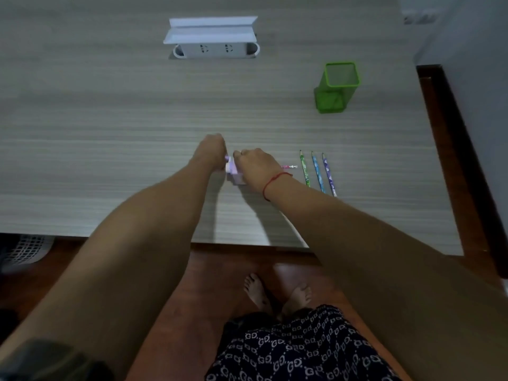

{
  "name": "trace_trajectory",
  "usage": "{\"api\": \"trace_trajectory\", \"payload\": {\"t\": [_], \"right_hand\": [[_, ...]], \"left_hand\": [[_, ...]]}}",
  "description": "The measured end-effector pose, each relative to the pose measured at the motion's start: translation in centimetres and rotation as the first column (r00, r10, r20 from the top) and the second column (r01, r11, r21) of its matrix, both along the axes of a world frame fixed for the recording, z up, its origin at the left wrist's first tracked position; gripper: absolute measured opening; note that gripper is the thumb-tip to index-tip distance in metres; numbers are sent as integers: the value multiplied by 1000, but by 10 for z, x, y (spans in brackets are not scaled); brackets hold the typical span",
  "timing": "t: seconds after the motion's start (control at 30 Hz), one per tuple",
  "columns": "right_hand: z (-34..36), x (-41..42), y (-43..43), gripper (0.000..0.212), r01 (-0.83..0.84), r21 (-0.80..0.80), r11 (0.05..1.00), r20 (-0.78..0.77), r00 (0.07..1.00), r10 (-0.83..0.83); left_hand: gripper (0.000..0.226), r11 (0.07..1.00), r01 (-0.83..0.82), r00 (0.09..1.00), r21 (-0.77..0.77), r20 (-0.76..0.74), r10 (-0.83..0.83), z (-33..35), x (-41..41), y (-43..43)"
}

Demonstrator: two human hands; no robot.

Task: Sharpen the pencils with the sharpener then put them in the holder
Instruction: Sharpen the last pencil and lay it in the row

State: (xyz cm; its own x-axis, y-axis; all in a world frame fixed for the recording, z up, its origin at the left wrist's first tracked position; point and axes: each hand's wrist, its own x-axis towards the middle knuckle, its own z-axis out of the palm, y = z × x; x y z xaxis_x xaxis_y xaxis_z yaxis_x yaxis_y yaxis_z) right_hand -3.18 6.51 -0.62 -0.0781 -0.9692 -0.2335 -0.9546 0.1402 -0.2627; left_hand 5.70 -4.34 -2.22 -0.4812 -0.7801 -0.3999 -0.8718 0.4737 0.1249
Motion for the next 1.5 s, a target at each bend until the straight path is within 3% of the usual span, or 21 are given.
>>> {"api": "trace_trajectory", "payload": {"t": [0.07, 0.17, 0.27, 0.33, 0.4, 0.5, 0.53, 0.6, 0.8, 0.9, 0.97, 1.03, 1.13, 1.17, 1.23, 1.3, 1.37, 1.43, 1.5], "right_hand": [[-1, 2, -2, 39, 14, 6, 1000, -9, 1000, -13], [-1, 0, -4, 37, -8, 20, 1000, -32, 999, 8], [2, 2, -6, 30, -29, 37, 999, -45, 998, 31], [3, 4, -7, 28, -32, 25, 999, -19, 999, 33], [3, 3, -6, 28, -37, 22, 999, -4, 999, 38], [5, 1, -5, 30, -25, 15, 1000, 34, 999, 24], [5, 1, -4, 31, -24, 16, 1000, 38, 999, 24], [6, 0, -2, 32, -20, 17, 1000, 18, 1000, 19], [9, 2, -4, 34, -3, 19, 1000, -13, 1000, 3], [9, 3, -7, 34, -6, 12, 1000, -15, 1000, 6], [10, 3, -8, 33, -23, 22, 999, -29, 999, 24], [12, 2, -8, 33, -29, 41, 999, -19, 999, 30], [12, 5, -7, 30, -30, 33, 999, 9, 1000, 30], [11, 6, -7, 30, -28, 21, 999, 11, 1000, 28], [10, 6, -6, 32, -16, 4, 1000, 22, 1000, 16], [8, 5, -6, 34, 0, -11, 1000, 29, 1000, 0], [7, 5, -6, 36, 18, 4, 1000, 29, 999, -18], [8, 4, -9, 37, 34, 25, 999, 14, 999, -34], [10, 6, -9, 34, 40, 39, 998, 5, 999, -40]], "left_hand": [[17, 999, 51, 998, 10, -42, -50, 21, -5, -9], [13, 959, 71, 990, 274, 94, -101, 59, -3, -18], [17, 775, -116, 963, 621, 261, -66, 59, 4, -2], [17, 690, -152, 933, 708, 332, -135, 39, 11, 14], [13, 724, -128, 954, 678, 283, -96, 16, 12, 21], [10, 914, -161, 985, 372, 124, 123, -4, 9, 11], [10, 966, -118, 991, 229, 82, 101, -5, 7, 6], [25, 995, -30, 999, 100, 48, 25, -7, 5, 0], [18, 995, 24, 997, 97, -82, -16, 12, 5, -13], [17, 974, 75, 995, 213, 55, -88, 41, -3, -30], [15, 896, 34, 974, 443, 188, -130, 60, -5, -34], [21, 756, -100, 946, 647, 298, -129, 62, -3, -25], [25, 620, -215, 924, 755, 363, -122, 26, 10, 0], [22, 621, -212, 933, 755, 345, -102, 11, 13, 6], [13, 756, -155, 965, 636, 260, -21, -10, 18, 9], [16, 943, -94, 994, 319, 84, 71, -17, 17, 5], [14, 998, -38, 993, 51, -114, 44, -11, 11, -5], [16, 1000, 14, 993, 24, -114, -11, 8, 8, -16], [12, 977, 56, 998, 204, -4, -56, 32, 9, -25]]}}
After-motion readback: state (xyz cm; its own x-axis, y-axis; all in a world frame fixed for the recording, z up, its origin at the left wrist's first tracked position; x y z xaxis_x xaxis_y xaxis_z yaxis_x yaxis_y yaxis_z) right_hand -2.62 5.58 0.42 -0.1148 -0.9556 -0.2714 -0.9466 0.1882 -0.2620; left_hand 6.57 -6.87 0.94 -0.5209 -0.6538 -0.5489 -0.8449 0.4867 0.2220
